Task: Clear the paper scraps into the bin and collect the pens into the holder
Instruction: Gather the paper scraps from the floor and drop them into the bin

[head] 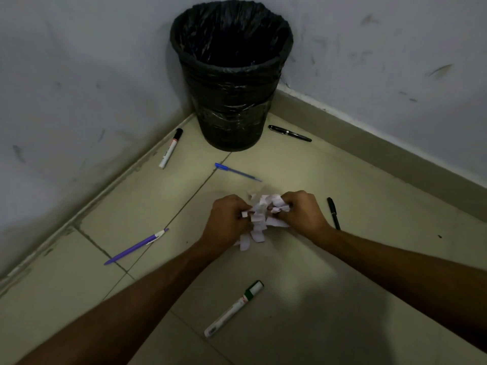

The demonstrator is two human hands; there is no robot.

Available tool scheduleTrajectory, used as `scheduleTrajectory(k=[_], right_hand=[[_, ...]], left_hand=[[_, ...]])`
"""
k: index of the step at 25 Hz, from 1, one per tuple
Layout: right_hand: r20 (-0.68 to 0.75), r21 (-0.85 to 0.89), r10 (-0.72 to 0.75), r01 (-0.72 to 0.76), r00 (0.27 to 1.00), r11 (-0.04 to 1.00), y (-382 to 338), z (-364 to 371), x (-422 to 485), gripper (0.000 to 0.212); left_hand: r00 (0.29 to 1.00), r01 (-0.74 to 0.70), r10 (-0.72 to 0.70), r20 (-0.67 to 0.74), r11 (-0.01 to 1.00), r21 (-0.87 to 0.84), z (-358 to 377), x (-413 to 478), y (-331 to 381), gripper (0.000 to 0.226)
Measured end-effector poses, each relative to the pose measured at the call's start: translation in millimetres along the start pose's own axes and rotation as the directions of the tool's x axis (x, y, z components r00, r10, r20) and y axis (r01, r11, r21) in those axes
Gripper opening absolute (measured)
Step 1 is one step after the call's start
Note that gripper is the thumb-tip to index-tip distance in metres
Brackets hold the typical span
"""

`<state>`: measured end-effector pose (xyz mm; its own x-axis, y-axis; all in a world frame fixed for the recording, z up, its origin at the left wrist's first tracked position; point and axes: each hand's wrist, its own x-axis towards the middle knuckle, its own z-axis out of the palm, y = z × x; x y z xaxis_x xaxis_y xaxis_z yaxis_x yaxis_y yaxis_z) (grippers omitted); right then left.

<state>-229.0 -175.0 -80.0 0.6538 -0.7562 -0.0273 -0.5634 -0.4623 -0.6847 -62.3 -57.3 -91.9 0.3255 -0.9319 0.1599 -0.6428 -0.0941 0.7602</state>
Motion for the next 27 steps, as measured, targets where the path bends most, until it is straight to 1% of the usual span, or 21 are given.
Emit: scheduleTrajectory(k=[2, 3, 5, 7, 9, 10, 12, 13, 14, 16, 17, 18, 19, 21, 22, 23, 25, 26, 27], right_hand=[[-0.022, 0.094, 0.13, -0.127, 0.991, 0.987, -15, -10, -3, 0.01], [-0.015, 0.169, 0.167, -0.162, 0.986, 0.972, -24, -17, -2, 0.014], [-0.003, 0.311, 0.184, -0.174, 0.983, 0.934, -48, -35, 2, 0.019], [-0.033, 0.42, 0.162, -0.133, 0.986, 0.898, -79, -57, 16, 0.018], [-0.128, 0.499, 0.137, -0.056, 0.982, 0.865, -114, -85, 44, 0.018], [-0.179, 0.521, 0.115, -0.005, 0.977, 0.853, -131, -100, 62, 0.017], [-0.289, 0.494, 0.024, 0.127, 0.957, 0.86, -162, -132, 109, 0.019], [-0.344, 0.435, -0.017, 0.175, 0.939, 0.883, -174, -145, 136, 0.022], [-0.389, 0.351, -0.046, 0.194, 0.92, 0.916, -183, -155, 164, 0.023], [-0.428, 0.083, -0.121, 0.172, 0.896, 0.982, -195, -167, 215, 0.022], [-0.406, -0.067, -0.156, 0.141, 0.9, 0.988, -199, -167, 236, 0.023], [-0.36, -0.183, -0.166, 0.105, 0.918, 0.978, -201, -164, 254, 0.025], [-0.293, -0.263, -0.15, 0.071, 0.944, 0.962, -203, -159, 268, 0.027], [-0.111, -0.417, -0.066, 0.014, 0.992, 0.909, -206, -148, 281, 0.031], [-0.01, -0.471, -0.019, 0.012, 1.0, 0.882, -209, -144, 282, 0.034], [0.089, -0.466, 0.027, 0.018, 0.996, 0.884, -210, -141, 280, 0.036], [0.268, -0.325, 0.071, 0.021, 0.961, 0.946, -215, -139, 271, 0.046], [0.329, -0.259, 0.078, 0.01, 0.941, 0.966, -216, -139, 265, 0.053], [0.363, -0.234, 0.083, 0.005, 0.928, 0.972, -217, -139, 261, 0.057]], left_hand=[[0.994, 0.029, -0.035, -0.102, 0.998, -0.061, -17, 2, 16, 0.018], [0.989, 0.048, -0.062, -0.133, 0.993, -0.106, -25, 4, 24, 0.01], [0.983, 0.097, -0.125, -0.133, 0.975, -0.199, -44, 13, 41, 0.004], [0.971, 0.105, -0.146, -0.188, 0.972, -0.212, -68, 32, 57, 0.005], [0.942, 0.079, -0.139, -0.304, 0.976, -0.202, -99, 64, 76, 0.009], [0.93, 0.06, -0.136, -0.341, 0.972, -0.225, -115, 82, 87, 0.01], [0.916, 0.021, -0.115, -0.383, 0.97, -0.242, -147, 127, 107, 0.009], [0.908, 0.011, -0.102, -0.406, 0.975, -0.221, -161, 152, 114, 0.009], [0.899, 0.02, -0.101, -0.427, 0.982, -0.19, -172, 178, 116, 0.009], [0.89, 0.105, -0.138, -0.434, 0.99, -0.098, -187, 228, 112, 0.011], [0.896, 0.171, -0.165, -0.413, 0.985, -0.024, -189, 250, 104, 0.013], [0.907, 0.237, -0.201, -0.371, 0.97, 0.055, -189, 266, 98, 0.016], [0.919, 0.292, -0.237, -0.316, 0.946, 0.14, -186, 278, 90, 0.02], [0.931, 0.352, -0.302, -0.205, 0.894, 0.279, -183, 293, 79, 0.028], [0.931, 0.365, -0.337, -0.14, 0.878, 0.31, -183, 296, 79, 0.028], [0.925, 0.374, -0.373, -0.069, 0.871, 0.317, -184, 296, 80, 0.028], [0.907, 0.389, -0.421, 0.036, 0.866, 0.315, -188, 294, 86, 0.027], [0.902, 0.39, -0.428, 0.059, 0.865, 0.316, -190, 291, 89, 0.024], [0.902, 0.386, -0.427, 0.069, 0.866, 0.316, -190, 287, 93, 0.022]])
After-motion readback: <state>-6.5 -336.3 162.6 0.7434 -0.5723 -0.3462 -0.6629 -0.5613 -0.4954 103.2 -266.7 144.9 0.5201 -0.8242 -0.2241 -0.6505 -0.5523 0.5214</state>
